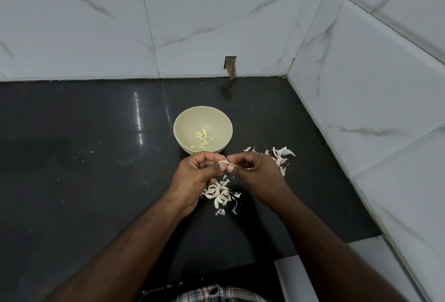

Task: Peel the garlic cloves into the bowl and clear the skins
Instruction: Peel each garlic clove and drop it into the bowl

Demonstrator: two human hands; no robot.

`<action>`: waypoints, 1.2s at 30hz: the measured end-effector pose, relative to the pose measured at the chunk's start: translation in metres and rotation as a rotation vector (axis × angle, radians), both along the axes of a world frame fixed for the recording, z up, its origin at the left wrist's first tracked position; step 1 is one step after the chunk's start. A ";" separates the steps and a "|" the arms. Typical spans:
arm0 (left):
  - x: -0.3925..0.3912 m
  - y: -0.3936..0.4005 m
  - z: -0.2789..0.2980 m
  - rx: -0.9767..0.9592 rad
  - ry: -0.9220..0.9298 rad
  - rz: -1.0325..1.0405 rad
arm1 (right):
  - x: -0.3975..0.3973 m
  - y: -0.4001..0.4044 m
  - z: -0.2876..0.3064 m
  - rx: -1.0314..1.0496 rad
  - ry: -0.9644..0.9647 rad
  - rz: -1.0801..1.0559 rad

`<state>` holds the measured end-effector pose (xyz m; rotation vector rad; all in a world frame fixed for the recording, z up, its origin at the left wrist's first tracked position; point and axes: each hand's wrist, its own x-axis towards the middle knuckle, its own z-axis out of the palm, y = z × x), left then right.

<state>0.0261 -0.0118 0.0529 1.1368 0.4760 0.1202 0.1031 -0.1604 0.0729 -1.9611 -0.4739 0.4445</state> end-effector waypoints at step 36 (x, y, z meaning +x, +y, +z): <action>0.005 0.005 -0.007 0.082 0.124 0.008 | -0.010 0.021 -0.002 -0.183 -0.228 -0.115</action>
